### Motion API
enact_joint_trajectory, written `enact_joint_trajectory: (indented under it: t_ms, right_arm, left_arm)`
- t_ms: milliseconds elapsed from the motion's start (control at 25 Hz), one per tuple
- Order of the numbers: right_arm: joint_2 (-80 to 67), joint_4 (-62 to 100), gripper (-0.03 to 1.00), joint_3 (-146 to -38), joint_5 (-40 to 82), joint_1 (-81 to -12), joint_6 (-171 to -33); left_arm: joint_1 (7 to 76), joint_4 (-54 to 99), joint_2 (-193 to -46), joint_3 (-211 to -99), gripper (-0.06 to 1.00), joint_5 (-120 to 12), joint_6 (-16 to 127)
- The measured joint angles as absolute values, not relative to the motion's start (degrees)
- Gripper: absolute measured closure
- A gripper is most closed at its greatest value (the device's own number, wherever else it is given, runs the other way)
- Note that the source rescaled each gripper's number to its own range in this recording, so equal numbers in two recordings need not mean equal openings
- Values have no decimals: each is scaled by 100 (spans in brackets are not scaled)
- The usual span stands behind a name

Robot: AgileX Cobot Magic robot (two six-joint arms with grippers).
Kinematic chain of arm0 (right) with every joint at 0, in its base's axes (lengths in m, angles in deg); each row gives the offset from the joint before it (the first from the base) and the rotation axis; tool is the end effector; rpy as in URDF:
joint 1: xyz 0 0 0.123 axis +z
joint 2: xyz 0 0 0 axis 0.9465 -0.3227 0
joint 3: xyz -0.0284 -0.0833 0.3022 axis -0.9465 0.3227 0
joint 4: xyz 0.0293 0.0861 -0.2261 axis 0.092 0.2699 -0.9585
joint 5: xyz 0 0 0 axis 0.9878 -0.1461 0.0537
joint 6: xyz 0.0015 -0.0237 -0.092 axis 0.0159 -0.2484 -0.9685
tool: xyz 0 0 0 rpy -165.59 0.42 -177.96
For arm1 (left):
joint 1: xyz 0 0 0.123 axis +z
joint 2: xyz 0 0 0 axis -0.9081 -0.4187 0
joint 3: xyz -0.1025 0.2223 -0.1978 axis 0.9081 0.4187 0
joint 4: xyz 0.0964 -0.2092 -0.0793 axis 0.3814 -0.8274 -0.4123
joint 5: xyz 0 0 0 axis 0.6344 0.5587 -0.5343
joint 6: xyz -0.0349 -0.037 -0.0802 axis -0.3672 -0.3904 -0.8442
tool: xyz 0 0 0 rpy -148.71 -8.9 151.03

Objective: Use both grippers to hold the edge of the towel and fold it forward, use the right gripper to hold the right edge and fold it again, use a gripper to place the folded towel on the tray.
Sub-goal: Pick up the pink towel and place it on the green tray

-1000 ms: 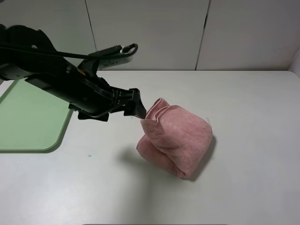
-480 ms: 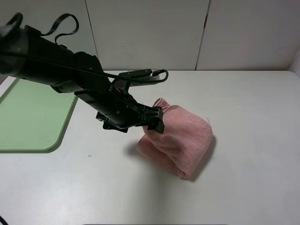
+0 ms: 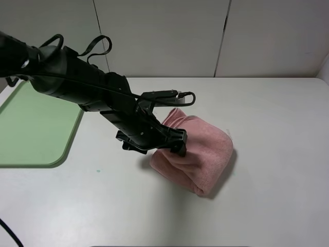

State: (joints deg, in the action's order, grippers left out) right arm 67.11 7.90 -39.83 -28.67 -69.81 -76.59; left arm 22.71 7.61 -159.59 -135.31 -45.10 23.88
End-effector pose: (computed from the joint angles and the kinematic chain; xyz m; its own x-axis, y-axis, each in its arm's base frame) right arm -0.0371 -0.0050 0.2714 -0.4300 0.0091 -0.9028 0.0245 0.9997 -0.0016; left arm 0.2769 -0.2677 0.1449 -0.8796 0.2337 -0.4144 0.3728 0.8797 -0.2951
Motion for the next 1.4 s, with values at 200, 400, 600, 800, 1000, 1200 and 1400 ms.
enact_joint_trajectory:
  t_ms: [200,400,600,800,1000,1200,1400]
  right_arm:
    - [6711,790,-3,-3983,-2867,-6981,-7659]
    - [6711,790,-3,-3983,-2867,-6981,-7659]
    - [6711,790,-3,-3983,-2867,-6981,-7659]
    - [6711,790,-3,-3983,-2867,-6981,-7659]
    - [6711,790,-3,-3983,-2867,-6981,-7659]
    - [6711,790,-3,-3983,-2867,-6981,-7659]
    - [6711,790,-3,-3983,-2867,-6981,-7659]
  left_arm:
    - [2209,645,-16156,-13547,-3,-4635,2452]
    - [2197,619,-16291,-13667,-2,-4658,2481]
    - [2197,607,-16335,-13749,2,-4658,2494]
    - [2197,601,-16335,-13751,18,-4668,2507]
    - [2197,601,-16335,-13751,43,-4668,2507]
    - [2197,597,-16335,-13755,68,-4694,2507]
    - [2197,597,-16335,-13762,84,-4710,2512]
